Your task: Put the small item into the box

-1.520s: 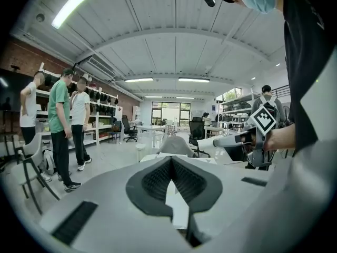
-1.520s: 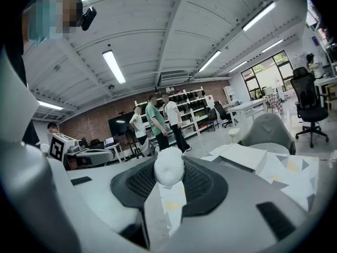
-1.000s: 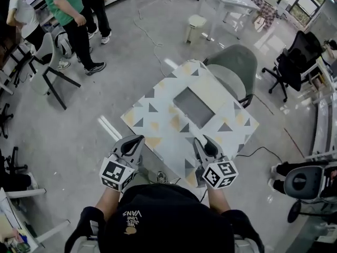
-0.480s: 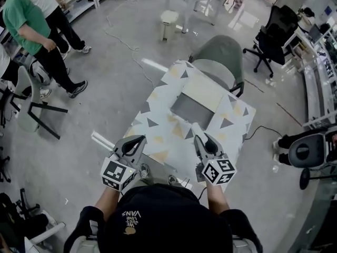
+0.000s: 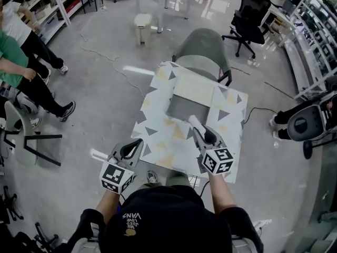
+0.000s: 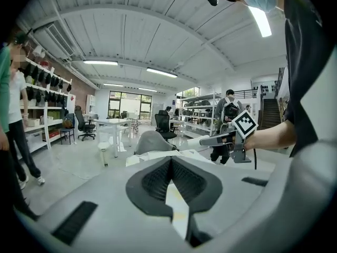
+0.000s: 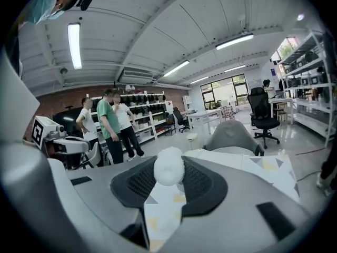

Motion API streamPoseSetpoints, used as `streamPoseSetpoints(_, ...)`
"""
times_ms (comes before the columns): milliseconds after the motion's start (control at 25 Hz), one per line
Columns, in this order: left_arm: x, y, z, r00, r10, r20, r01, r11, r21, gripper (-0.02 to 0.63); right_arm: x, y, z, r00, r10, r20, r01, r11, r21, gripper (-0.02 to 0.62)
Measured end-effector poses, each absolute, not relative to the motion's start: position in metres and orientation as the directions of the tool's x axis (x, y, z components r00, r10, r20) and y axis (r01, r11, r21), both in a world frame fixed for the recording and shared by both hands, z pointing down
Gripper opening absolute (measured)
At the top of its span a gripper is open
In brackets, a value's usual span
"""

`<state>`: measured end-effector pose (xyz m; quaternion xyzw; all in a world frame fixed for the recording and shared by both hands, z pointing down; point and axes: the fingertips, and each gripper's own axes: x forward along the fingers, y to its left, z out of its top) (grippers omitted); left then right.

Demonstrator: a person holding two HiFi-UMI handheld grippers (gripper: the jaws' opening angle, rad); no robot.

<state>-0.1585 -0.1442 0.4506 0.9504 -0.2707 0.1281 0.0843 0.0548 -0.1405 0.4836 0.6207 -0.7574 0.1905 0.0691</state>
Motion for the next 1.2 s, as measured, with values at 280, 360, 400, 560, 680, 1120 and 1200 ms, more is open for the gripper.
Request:
streamPoseSetpoints(280, -0.141, -0.163, 0.463, 0.837, -0.454, 0.307, -0.504, -0.858, 0.104, 0.006, 0.078, -0.169, 0.514, -0.209, -0.889, 0.408, -0.976, 0.160, -0.150, 0.126)
streamPoseSetpoints(360, -0.134, -0.168, 0.465, 0.839, -0.449, 0.307, -0.500, -0.859, 0.110, 0.006, 0.084, -0.178, 0.526, -0.218, -0.875, 0.431, -0.975, 0.173, -0.141, 0.126)
streamPoseSetpoints(400, -0.131, -0.171, 0.466, 0.839, -0.450, 0.307, -0.502, -0.857, 0.115, 0.006, 0.087, -0.183, 0.532, -0.224, -0.868, 0.443, -0.974, 0.180, -0.140, 0.125)
streamPoseSetpoints(560, -0.117, -0.186, 0.470, 0.832, -0.466, 0.301, -0.522, -0.842, 0.137, 0.006, 0.096, -0.206, 0.554, -0.255, -0.839, 0.482, -0.967, 0.214, -0.138, 0.126)
streamPoseSetpoints(680, -0.106, -0.197, 0.475, 0.824, -0.477, 0.307, -0.536, -0.832, 0.146, 0.006, 0.104, -0.224, 0.569, -0.278, -0.814, 0.511, -0.961, 0.241, -0.139, 0.126)
streamPoseSetpoints(1120, -0.079, -0.226, 0.492, 0.786, -0.516, 0.342, -0.592, -0.787, 0.173, 0.006, 0.115, -0.279, 0.627, -0.370, -0.671, 0.642, -0.921, 0.356, -0.159, 0.126)
streamPoseSetpoints(1200, -0.077, -0.230, 0.496, 0.779, -0.518, 0.353, -0.599, -0.781, 0.175, 0.006, 0.114, -0.288, 0.638, -0.383, -0.649, 0.657, -0.914, 0.371, -0.166, 0.126)
